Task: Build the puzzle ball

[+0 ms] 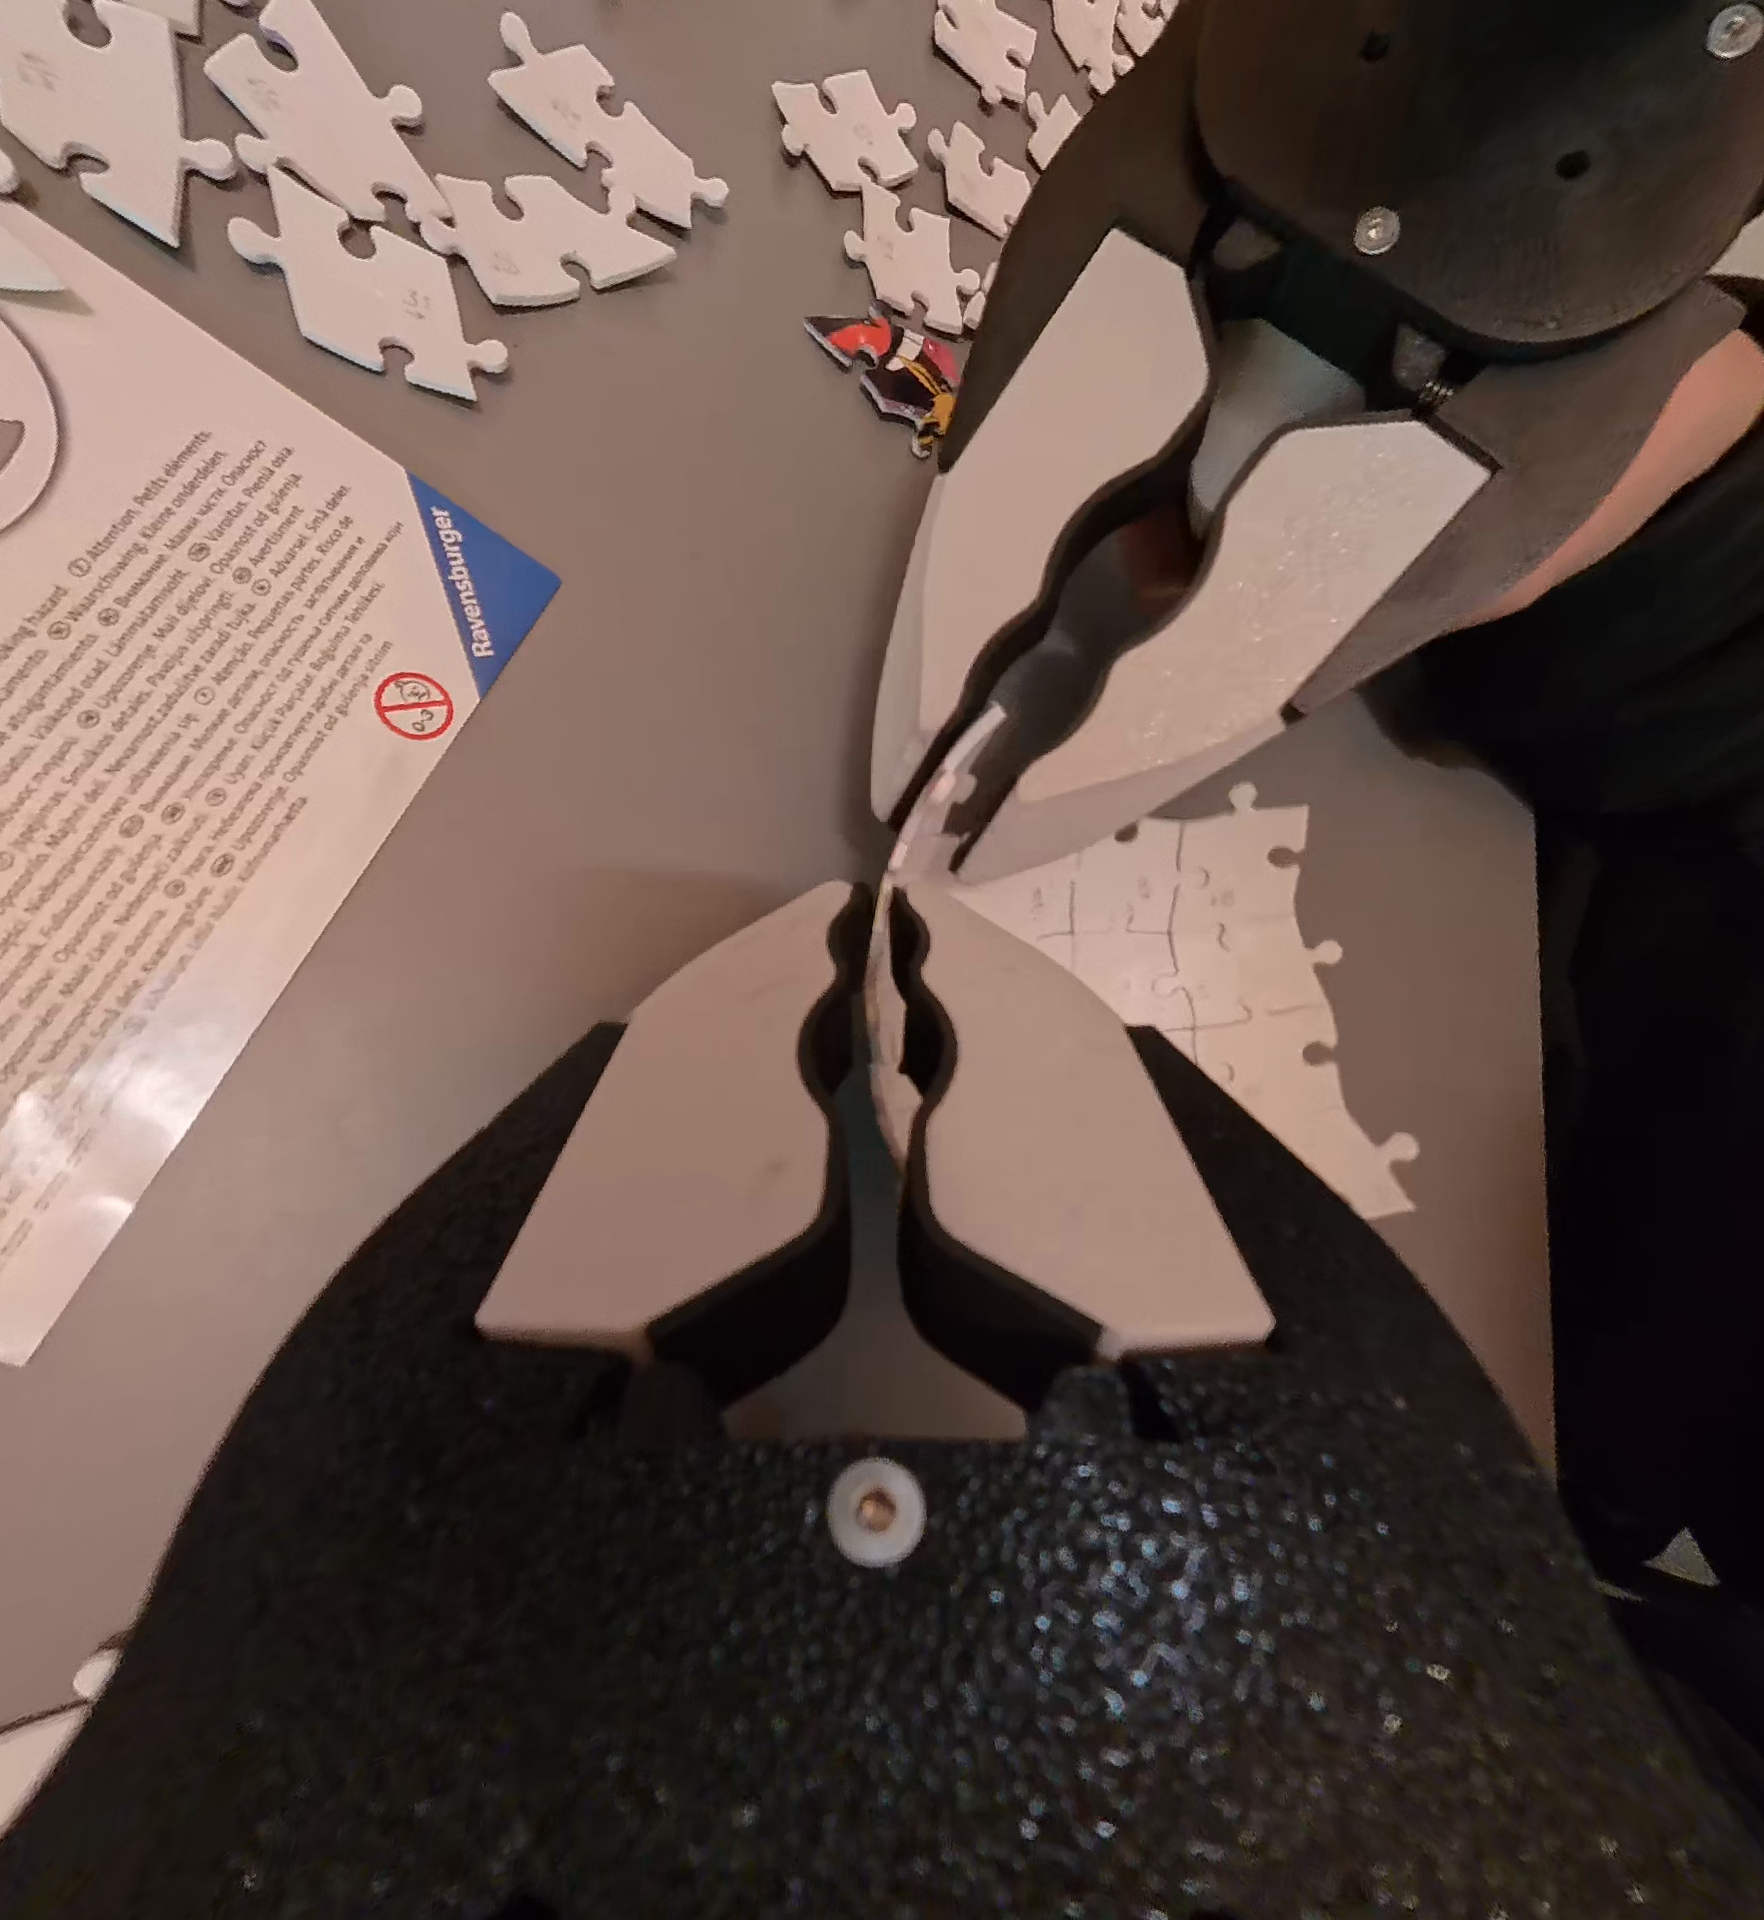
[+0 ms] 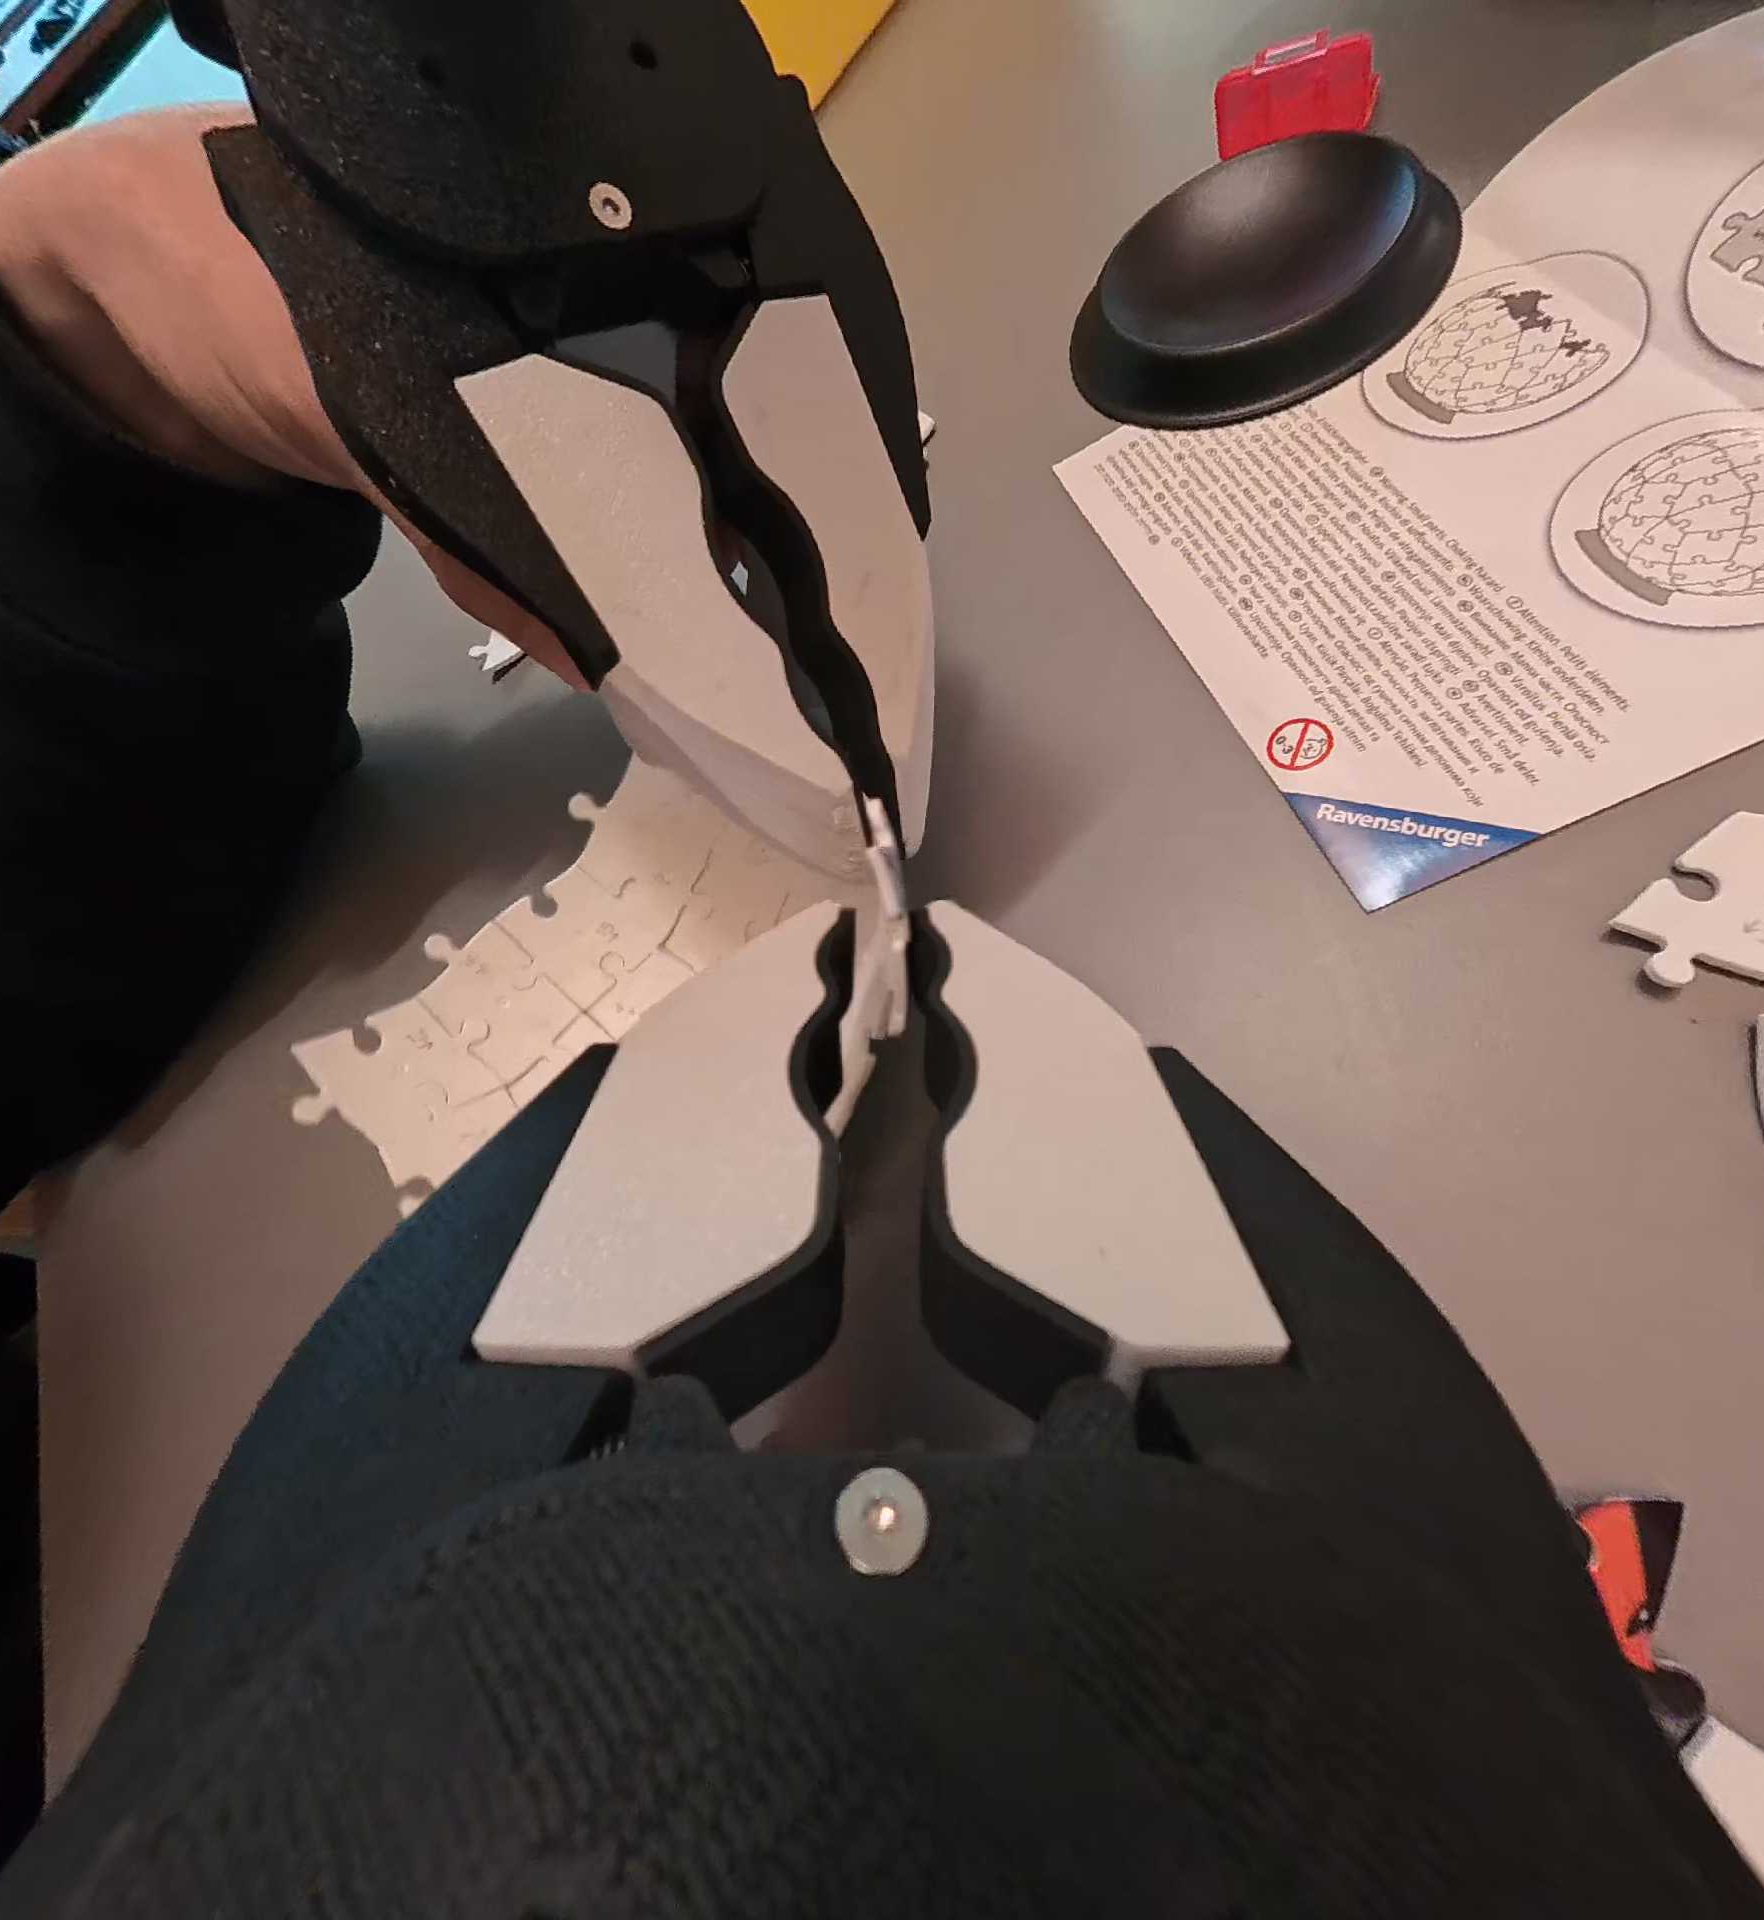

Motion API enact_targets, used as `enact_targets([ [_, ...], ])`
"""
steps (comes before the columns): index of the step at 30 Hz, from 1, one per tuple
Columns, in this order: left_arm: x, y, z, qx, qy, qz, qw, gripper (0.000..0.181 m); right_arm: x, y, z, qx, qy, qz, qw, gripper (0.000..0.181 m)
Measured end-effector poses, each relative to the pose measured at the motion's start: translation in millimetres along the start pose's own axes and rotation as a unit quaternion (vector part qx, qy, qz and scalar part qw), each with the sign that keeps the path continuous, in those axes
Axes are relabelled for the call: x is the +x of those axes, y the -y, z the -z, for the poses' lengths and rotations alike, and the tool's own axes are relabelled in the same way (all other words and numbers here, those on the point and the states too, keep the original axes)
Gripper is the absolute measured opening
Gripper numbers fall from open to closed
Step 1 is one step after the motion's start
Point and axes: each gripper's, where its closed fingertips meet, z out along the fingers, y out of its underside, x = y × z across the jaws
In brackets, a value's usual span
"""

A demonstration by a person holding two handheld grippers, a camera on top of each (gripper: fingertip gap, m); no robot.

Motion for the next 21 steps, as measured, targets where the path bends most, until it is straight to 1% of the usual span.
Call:
enact_targets([
  [5,0.1,0.4,0.0,0.001,0.001,-0.002,1.0,0.002,1.3,0.8,2.5,0.01,0.0,0.001,1.0,0.011],
  [11,-0.6,0.6,0.4,0.001,0.004,-0.001,1.0,0.003,3.7,3.1,7.5,0.028,0.007,0.007,1.0,0.006],
  [18,-1.1,0.2,0.7,0.0,0.005,-0.001,1.0,0.002,3.5,7.4,2.4,0.043,0.01,0.012,0.999,0.007],
  [21,-1.7,0.0,0.3,-0.001,0.007,-0.001,1.0,0.003,5.3,7.7,0.8,0.046,0.005,0.008,0.999,0.004],
])
